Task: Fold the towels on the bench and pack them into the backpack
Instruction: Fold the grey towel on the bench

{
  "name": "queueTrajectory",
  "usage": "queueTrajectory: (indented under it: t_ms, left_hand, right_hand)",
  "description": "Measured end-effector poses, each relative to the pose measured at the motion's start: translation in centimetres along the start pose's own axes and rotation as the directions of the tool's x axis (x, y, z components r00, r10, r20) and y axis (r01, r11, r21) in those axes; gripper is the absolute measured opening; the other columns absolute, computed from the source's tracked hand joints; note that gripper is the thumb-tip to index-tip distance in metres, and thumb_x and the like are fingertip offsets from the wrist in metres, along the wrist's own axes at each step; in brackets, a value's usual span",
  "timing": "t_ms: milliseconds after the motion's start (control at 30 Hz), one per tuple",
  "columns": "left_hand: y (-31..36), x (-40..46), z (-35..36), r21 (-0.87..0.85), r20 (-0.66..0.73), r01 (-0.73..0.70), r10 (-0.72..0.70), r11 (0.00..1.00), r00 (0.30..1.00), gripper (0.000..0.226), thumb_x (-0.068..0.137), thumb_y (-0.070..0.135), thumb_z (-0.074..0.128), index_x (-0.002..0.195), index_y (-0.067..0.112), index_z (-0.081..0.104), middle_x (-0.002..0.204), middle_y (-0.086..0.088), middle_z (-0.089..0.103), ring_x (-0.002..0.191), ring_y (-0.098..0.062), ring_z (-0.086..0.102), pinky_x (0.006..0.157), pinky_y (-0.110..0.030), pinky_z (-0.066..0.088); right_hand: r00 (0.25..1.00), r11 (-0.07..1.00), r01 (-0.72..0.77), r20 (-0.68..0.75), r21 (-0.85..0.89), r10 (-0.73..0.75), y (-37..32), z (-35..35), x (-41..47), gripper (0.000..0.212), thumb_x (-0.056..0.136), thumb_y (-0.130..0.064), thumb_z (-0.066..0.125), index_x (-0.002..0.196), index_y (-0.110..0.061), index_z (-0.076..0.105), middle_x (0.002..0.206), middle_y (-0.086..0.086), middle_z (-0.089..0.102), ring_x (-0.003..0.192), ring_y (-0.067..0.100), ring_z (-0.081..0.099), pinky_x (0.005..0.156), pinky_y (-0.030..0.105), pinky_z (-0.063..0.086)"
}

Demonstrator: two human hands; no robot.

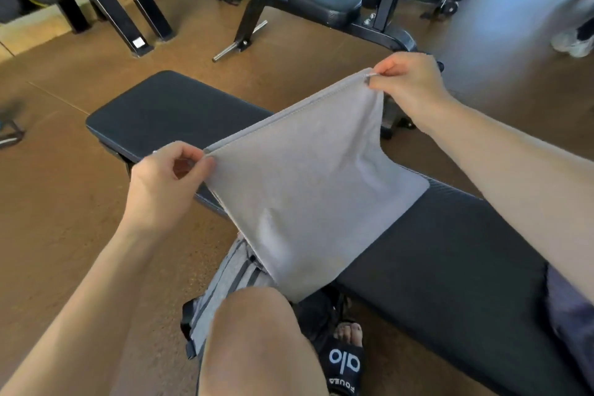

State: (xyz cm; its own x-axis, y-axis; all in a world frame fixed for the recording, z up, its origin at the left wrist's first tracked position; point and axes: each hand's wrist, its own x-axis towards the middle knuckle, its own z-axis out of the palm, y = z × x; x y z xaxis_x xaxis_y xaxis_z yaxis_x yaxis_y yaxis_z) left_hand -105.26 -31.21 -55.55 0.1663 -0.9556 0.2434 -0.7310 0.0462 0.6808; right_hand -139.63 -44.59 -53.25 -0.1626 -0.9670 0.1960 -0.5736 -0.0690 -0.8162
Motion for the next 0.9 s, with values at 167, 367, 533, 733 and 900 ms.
queueTrajectory:
  t_ms: [167,367,533,733,900]
  left_hand:
    - [5.8,1.1,-1.4,0.052,-0.002,-0.198,0.199,0.979,0.98,0.007,0.096,0.027,0.067,0.09,0.023,0.068,0.084,0.009,0.066,0.075,-0.003,0.059,0.067,-0.012,0.04]
    - [11.2,1.6,-2.4,0.135,0.003,-0.372,0.375,0.918,0.927,0.009,0.097,0.024,0.065,0.099,0.017,0.07,0.096,0.005,0.064,0.085,-0.011,0.059,0.071,-0.006,0.038]
    - [13.9,1.9,-2.3,0.135,0.037,-0.453,0.452,0.881,0.891,0.007,0.097,0.024,0.065,0.097,0.018,0.068,0.096,0.003,0.065,0.085,-0.012,0.059,0.072,-0.007,0.042]
    - [15.8,1.9,-1.7,0.041,0.07,-0.511,0.508,0.858,0.858,0.002,0.096,0.02,0.067,0.095,0.02,0.065,0.096,0.001,0.068,0.087,-0.011,0.064,0.079,-0.007,0.049]
    - [17.6,2.0,-1.2,0.035,0.091,-0.538,0.533,0.842,0.841,0.005,0.097,0.019,0.065,0.096,0.024,0.064,0.098,0.001,0.068,0.09,-0.011,0.064,0.085,-0.018,0.049]
  right_hand:
    - [0.998,0.993,0.009,-0.063,0.117,-0.001,0.0,-8.3,-4.0,0.018,0.078,-0.022,0.08,0.072,-0.033,0.067,0.085,-0.006,0.07,0.083,0.007,0.066,0.08,0.024,0.053]
    - [0.996,0.977,0.047,-0.086,0.206,-0.029,0.3,-15.5,-7.7,0.02,0.063,-0.036,0.081,0.072,-0.027,0.066,0.077,-0.004,0.069,0.077,0.01,0.063,0.081,0.031,0.053]
    - [0.992,0.954,0.086,-0.115,0.288,-0.055,0.0,-19.1,-10.2,0.021,0.066,-0.03,0.08,0.073,-0.021,0.063,0.078,0.004,0.066,0.083,0.019,0.063,0.082,0.037,0.052]
    - [0.995,0.893,0.057,-0.102,0.447,-0.013,0.7,-21.5,-11.9,0.021,0.07,-0.022,0.08,0.073,-0.021,0.06,0.078,0.005,0.06,0.088,0.021,0.061,0.075,0.032,0.051]
    - [0.992,0.937,0.113,-0.085,0.33,-0.09,1.7,-23.2,-13.0,0.021,0.083,-0.011,0.076,0.077,-0.024,0.06,0.072,-0.005,0.065,0.079,0.013,0.061,0.074,0.027,0.052]
